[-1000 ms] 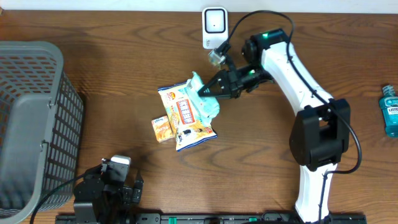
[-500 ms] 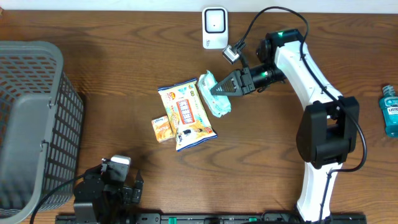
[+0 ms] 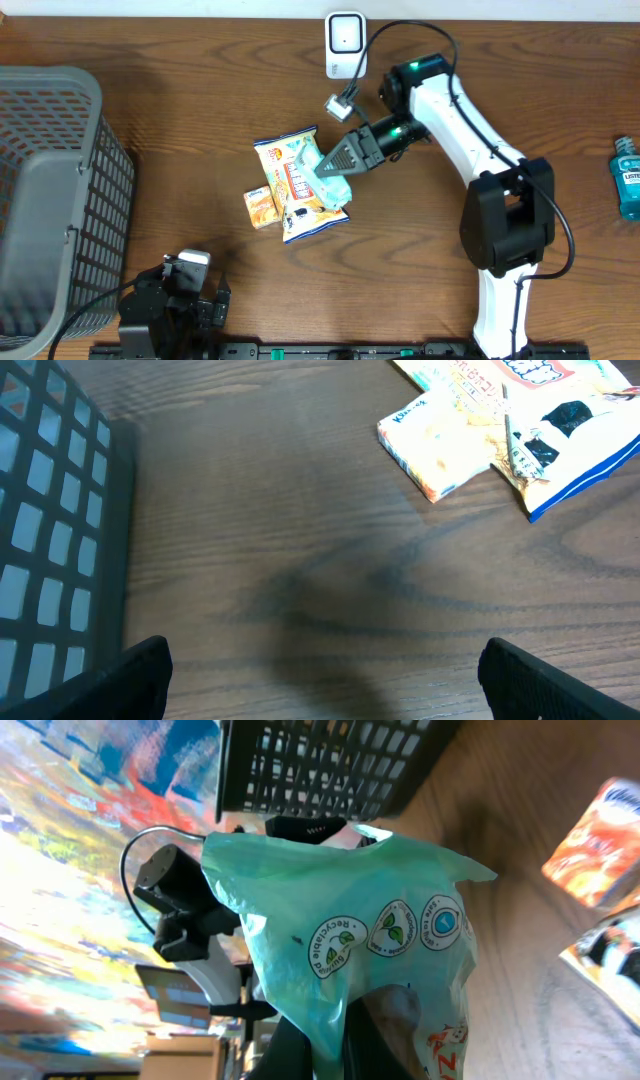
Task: Scan the item barcode
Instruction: 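Carry the mint pack over the yellow pack toward the scanner, then hold the mint pack up in front of the scanner, then carry the mint pack right and set it beside the teal bottle, then move the right gripper back to the yellow snack pack and grasp it, then lift the yellow pack and carry it up toward the scanner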
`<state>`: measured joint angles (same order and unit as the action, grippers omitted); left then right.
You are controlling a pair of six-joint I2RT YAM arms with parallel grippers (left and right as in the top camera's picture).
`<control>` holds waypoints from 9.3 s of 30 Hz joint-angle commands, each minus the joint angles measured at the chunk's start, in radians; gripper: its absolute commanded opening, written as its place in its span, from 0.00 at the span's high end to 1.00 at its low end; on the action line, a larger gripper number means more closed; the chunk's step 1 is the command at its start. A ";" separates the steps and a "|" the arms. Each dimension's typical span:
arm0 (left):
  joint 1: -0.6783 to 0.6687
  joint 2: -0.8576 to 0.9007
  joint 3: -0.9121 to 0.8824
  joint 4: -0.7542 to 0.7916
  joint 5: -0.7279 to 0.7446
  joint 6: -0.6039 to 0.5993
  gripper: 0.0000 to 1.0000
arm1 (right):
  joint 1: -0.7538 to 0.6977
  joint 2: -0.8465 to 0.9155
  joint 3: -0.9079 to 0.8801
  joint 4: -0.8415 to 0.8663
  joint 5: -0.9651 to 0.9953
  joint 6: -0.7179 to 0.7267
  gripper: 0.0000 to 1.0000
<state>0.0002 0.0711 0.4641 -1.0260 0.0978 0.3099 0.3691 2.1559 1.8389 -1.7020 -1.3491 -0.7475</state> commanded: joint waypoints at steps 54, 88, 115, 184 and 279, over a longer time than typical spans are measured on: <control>0.005 -0.001 -0.002 -0.002 -0.005 -0.013 0.02 | 0.088 -0.155 -0.003 0.724 1.501 0.870 0.99; 0.005 -0.001 -0.002 -0.002 -0.005 -0.013 0.02 | 0.055 0.418 0.555 1.096 1.642 0.652 0.99; 0.005 -0.001 -0.002 -0.002 -0.005 -0.013 0.02 | -0.021 0.422 0.781 0.608 1.534 1.023 0.99; 0.005 -0.001 -0.002 -0.002 -0.005 -0.013 0.02 | -0.724 0.075 0.678 0.131 1.328 1.210 0.01; 0.005 -0.001 -0.002 -0.002 -0.005 -0.013 0.02 | 0.469 0.394 0.308 0.341 1.453 1.142 0.99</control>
<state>0.0002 0.0711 0.4641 -1.0256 0.0978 0.3099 0.8474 2.5038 2.1799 -1.3483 0.2302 0.4377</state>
